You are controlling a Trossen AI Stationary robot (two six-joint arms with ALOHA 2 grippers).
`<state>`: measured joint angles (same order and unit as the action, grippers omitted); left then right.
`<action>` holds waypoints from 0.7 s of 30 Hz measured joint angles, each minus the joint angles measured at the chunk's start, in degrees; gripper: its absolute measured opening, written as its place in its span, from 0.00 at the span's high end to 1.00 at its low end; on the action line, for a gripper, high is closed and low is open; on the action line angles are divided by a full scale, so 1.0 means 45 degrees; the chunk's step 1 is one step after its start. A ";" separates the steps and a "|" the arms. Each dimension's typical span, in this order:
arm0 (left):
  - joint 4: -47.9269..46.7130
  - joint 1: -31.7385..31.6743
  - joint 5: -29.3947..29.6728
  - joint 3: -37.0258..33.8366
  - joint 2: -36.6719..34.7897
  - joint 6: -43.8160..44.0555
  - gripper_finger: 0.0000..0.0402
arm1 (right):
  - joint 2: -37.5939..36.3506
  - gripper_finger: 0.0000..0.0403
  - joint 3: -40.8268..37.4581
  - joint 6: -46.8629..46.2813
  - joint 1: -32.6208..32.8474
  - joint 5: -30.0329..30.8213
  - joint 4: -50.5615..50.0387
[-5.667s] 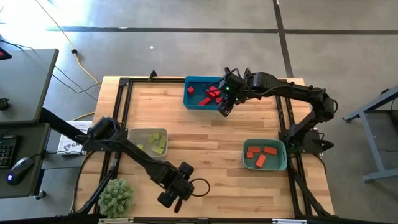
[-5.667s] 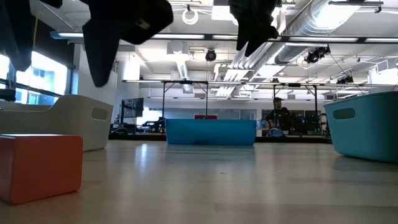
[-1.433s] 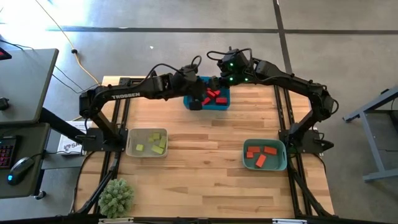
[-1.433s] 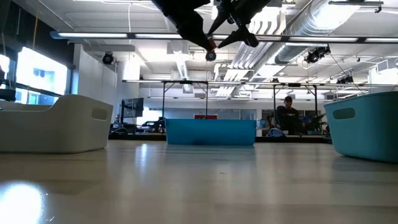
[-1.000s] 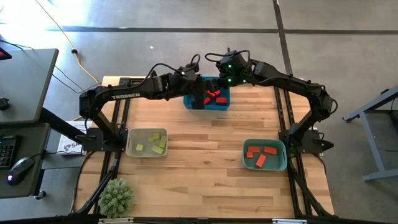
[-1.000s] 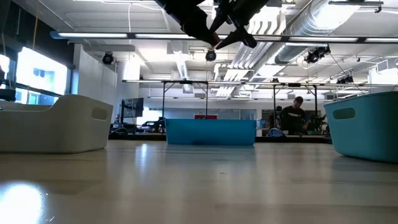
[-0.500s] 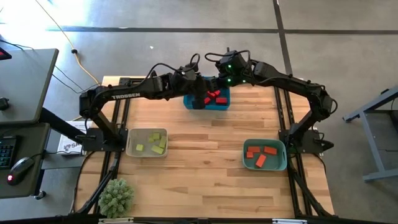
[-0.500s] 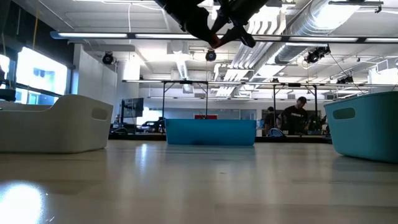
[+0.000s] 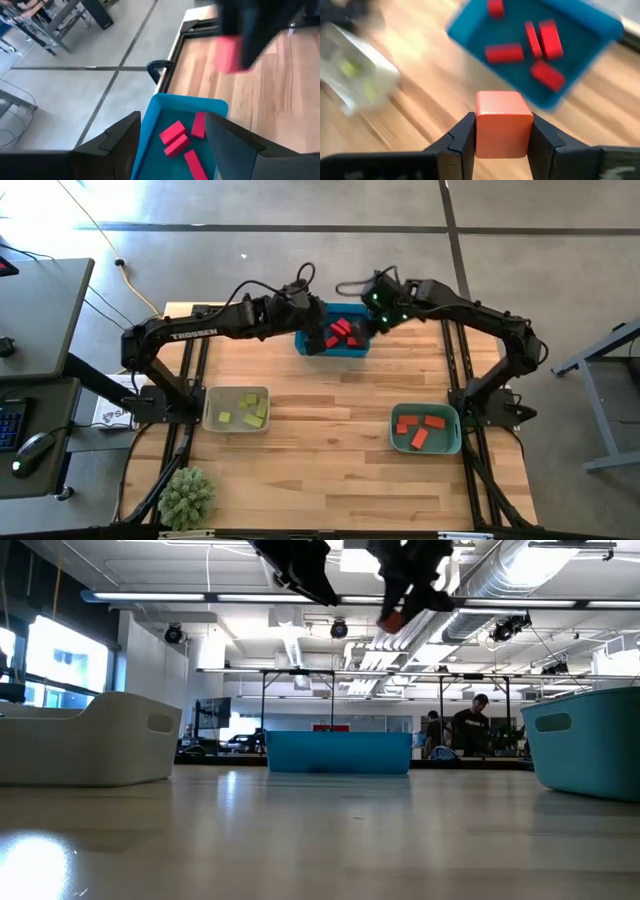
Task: Sort & place blocks by color
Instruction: Put the orange block into the green bin
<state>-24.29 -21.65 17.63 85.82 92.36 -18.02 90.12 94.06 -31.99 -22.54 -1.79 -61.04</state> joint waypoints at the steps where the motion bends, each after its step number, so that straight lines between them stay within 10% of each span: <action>1: -0.0060 0.0000 -0.0003 0.0000 -0.0002 0.0044 0.48 | -0.0044 0.72 0.0000 0.0022 0.0126 0.0183 -0.0607; 13: -0.0591 0.0258 -0.0106 -0.0005 -0.0143 0.0886 0.47 | -0.0135 0.72 -0.0022 -0.0570 0.2711 0.3469 -0.6473; 21: -0.0750 0.0681 -0.0107 -0.0005 -0.0266 0.2150 0.47 | -0.1938 0.72 -0.3192 -0.1956 0.4207 0.3298 -0.5449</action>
<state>-27.66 -18.58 17.14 85.80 91.17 -8.35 81.40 79.70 -40.79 -3.60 13.05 -85.56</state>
